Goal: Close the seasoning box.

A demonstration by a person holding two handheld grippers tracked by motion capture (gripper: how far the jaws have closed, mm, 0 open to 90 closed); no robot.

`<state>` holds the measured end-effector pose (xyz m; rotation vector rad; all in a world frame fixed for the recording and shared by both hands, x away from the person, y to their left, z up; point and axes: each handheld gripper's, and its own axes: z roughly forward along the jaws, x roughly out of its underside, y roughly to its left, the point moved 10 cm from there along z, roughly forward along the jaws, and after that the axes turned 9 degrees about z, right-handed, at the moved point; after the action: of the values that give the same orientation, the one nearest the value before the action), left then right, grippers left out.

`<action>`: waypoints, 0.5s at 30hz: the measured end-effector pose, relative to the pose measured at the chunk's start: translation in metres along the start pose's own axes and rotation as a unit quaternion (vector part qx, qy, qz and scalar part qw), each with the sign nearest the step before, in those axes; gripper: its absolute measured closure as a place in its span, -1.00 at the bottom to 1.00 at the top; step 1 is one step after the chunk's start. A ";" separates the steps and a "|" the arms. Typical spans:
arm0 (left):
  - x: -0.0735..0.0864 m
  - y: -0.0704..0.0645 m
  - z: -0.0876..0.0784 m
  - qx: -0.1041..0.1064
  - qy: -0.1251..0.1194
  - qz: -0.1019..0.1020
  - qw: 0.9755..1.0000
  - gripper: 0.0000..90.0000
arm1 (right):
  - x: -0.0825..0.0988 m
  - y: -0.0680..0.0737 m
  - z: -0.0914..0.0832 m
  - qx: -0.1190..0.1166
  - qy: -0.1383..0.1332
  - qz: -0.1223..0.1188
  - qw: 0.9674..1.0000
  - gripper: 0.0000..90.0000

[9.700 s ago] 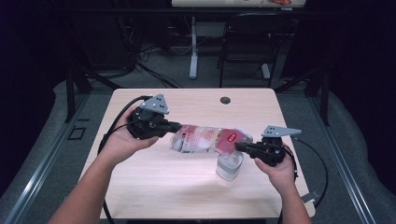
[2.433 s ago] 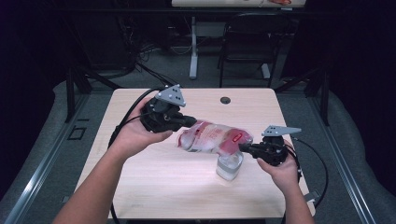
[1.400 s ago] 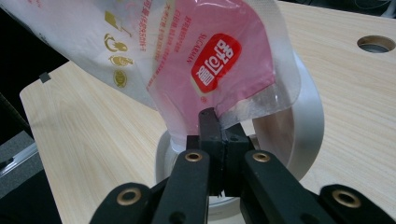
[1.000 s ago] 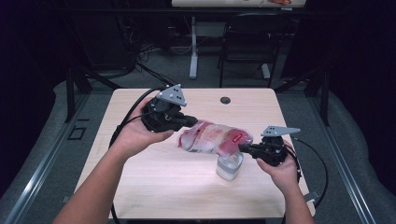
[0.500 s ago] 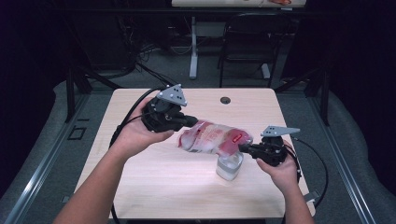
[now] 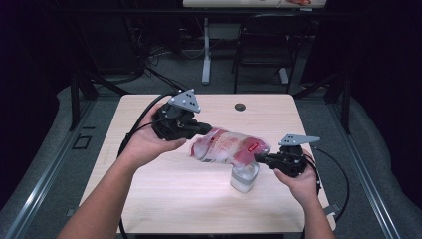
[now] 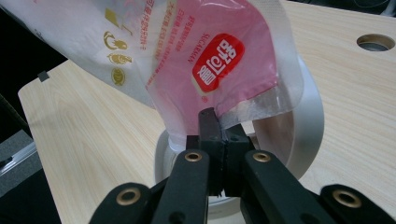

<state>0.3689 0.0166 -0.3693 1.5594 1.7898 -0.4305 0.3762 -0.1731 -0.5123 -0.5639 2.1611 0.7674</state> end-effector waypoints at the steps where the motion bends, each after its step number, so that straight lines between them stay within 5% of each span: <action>1: 0.000 0.000 0.000 0.000 0.000 0.000 1.000 1.00 | 0.000 0.000 0.000 0.001 0.000 0.000 1.000 1.00; 15: -0.002 -0.001 0.000 0.001 -0.002 0.001 1.000 1.00 | 0.000 0.000 -0.001 0.000 0.000 -0.001 1.000 1.00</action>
<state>0.3678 0.0152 -0.3681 1.5598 1.7862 -0.4345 0.3760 -0.1736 -0.5120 -0.5651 2.1615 0.7658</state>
